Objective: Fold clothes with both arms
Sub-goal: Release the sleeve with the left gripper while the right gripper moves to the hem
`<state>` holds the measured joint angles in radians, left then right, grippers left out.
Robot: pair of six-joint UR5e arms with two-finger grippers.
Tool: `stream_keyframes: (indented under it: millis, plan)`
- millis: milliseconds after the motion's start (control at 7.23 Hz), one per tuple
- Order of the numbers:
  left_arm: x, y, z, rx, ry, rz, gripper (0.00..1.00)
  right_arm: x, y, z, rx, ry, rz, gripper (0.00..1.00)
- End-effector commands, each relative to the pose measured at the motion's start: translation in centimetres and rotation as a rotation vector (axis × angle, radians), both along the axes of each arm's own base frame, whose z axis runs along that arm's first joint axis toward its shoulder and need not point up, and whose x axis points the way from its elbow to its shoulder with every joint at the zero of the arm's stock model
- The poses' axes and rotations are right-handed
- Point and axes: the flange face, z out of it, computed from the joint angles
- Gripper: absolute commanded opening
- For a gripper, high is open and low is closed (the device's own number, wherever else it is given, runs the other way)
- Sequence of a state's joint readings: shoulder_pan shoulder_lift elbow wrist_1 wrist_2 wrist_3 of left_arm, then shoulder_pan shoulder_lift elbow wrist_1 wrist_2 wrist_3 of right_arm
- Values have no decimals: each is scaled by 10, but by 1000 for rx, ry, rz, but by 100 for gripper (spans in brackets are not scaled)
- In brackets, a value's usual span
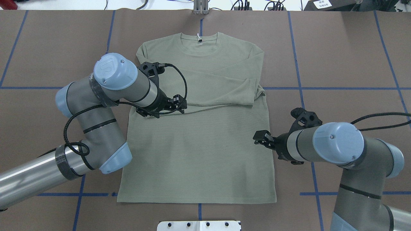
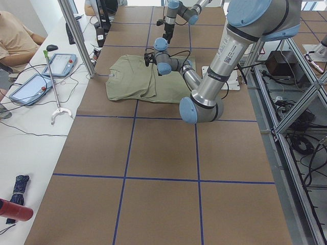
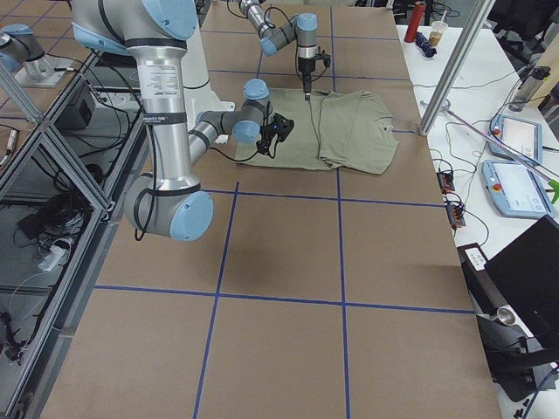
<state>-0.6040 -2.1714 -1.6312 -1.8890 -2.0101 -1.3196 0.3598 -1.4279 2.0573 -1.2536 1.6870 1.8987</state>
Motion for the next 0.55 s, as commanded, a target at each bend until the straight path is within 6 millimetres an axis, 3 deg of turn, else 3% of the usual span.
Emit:
stream_keyframes:
  millis: [0, 138, 415]
  plan:
    - [-15, 2, 15, 21, -26, 14, 95, -24, 70, -11, -56, 77, 20, 97]
    - [-49, 10, 11, 46, 10, -1, 95, -34, 95, -5, -73, 122, 41, 97]
    - [-60, 7, 16, 50, 11, -14, 97, -34, 115, 19, -83, 170, 59, 94]
